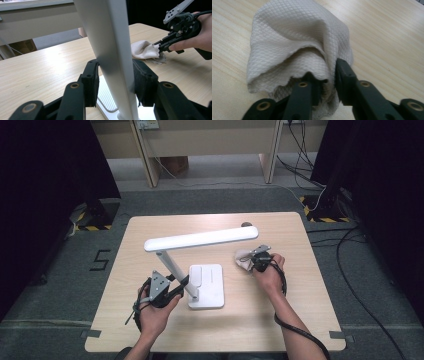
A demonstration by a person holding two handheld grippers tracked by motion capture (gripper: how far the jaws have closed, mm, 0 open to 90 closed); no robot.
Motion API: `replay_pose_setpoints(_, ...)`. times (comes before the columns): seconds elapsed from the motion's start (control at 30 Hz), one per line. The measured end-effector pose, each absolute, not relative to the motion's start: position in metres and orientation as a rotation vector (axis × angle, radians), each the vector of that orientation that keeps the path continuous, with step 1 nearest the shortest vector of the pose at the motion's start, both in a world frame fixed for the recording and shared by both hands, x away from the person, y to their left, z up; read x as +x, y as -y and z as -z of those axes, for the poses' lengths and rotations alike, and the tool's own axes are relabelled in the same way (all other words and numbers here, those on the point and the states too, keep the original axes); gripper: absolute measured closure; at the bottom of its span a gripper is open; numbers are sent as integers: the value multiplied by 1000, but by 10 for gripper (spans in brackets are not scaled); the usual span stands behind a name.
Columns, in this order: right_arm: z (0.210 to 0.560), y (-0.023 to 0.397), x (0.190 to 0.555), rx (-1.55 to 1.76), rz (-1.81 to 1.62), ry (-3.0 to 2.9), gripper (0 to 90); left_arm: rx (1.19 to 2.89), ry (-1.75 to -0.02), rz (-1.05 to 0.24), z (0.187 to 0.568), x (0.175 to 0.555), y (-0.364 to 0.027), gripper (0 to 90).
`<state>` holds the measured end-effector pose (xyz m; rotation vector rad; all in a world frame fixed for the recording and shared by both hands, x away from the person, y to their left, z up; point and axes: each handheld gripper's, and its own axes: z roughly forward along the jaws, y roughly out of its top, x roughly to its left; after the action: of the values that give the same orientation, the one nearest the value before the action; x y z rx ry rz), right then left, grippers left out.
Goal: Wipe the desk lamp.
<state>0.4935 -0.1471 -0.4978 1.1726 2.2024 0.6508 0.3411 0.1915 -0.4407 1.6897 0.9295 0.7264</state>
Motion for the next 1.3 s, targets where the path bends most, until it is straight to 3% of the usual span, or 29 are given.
replay_pose_setpoints(0.2, 497, 157, 488, 1227, -739, -2195, 477, 1707, -923, -699, 436, 336, -195, 437)
replay_pose_setpoints(0.63, 488, 172, 445, 1141, -908, -2174, 340, 1800, -895, -697, 448, 326, -211, 345)
replay_pose_setpoints(1.0, 487, 184, 409, 1116, -994, -2193, 344, 1908, -885, -673, 472, 319, -231, 324)
replay_pose_setpoints(1.3, 487, 195, 380, 1103, -1041, -2205, 407, 1937, -960, -645, 494, 318, -253, 325)
